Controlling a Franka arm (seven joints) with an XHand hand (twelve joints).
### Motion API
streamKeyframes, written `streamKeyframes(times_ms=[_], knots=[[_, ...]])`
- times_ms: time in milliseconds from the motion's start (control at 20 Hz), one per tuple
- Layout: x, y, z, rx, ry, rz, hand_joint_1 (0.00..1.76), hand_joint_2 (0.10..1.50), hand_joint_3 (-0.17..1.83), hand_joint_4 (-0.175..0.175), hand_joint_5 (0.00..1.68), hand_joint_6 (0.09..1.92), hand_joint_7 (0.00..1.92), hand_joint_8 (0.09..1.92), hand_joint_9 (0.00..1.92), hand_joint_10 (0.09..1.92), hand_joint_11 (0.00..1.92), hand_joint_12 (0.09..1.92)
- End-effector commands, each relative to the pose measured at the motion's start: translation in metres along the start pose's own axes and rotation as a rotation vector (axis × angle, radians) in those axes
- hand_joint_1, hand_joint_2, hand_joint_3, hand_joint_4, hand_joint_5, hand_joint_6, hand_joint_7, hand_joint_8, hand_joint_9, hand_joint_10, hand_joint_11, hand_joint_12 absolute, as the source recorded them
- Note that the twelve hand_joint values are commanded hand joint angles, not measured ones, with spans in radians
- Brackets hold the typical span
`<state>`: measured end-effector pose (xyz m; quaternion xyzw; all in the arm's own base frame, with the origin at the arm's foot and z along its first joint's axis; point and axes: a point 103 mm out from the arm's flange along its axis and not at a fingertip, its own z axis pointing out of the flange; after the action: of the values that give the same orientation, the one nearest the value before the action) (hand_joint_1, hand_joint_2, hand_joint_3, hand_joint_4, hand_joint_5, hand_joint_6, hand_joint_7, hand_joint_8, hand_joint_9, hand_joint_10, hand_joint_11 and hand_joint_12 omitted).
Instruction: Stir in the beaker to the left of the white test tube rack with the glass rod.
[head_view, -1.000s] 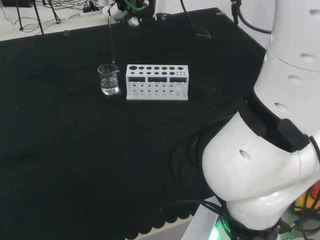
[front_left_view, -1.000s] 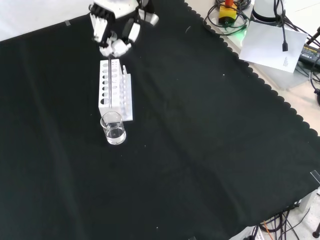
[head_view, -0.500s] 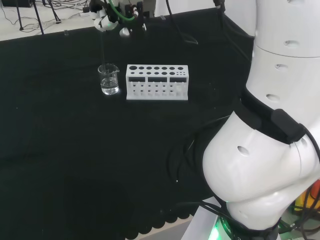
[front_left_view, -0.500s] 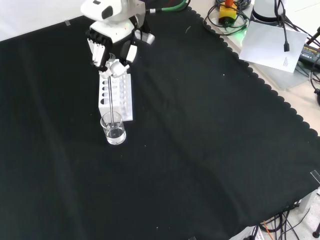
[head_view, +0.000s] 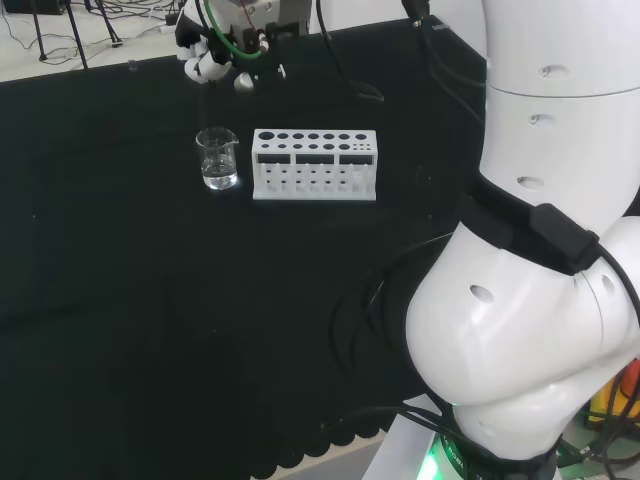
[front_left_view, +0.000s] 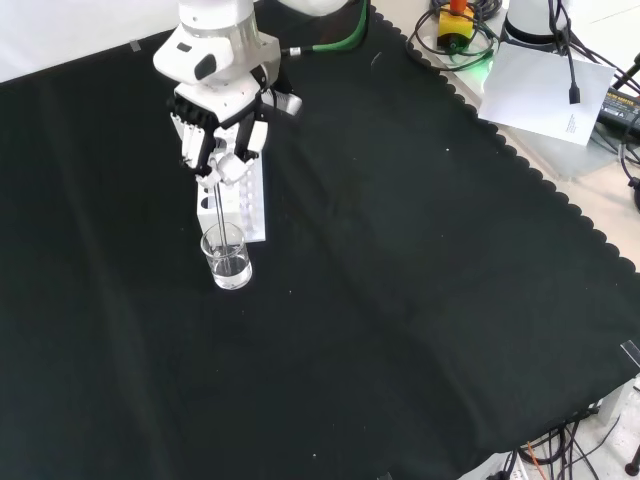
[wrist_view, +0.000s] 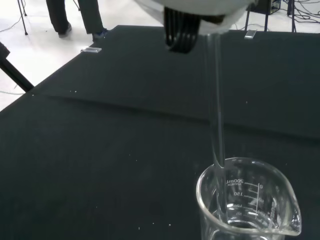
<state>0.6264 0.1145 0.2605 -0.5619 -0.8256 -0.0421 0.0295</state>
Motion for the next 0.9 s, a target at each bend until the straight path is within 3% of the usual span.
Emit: streamKeyframes(times_ms=[50,600,900], knots=[[0.0,0.005,0.01,0.017,0.004,-0.006,1.3,0.74,0.69,-0.175,1.01,0.85,1.13,1.24,1.66,0.94,1.66,0.71],[-0.036,-0.006,-0.005,-0.005,-0.006,0.041,1.3,0.74,0.69,-0.175,1.01,0.86,1.13,1.24,1.66,0.94,1.66,0.71],[-0.036,-0.016,-0.004,0.002,-0.002,0.054,1.3,0.74,0.7,-0.175,1.01,0.86,1.13,1.24,1.66,0.94,1.66,0.71]])
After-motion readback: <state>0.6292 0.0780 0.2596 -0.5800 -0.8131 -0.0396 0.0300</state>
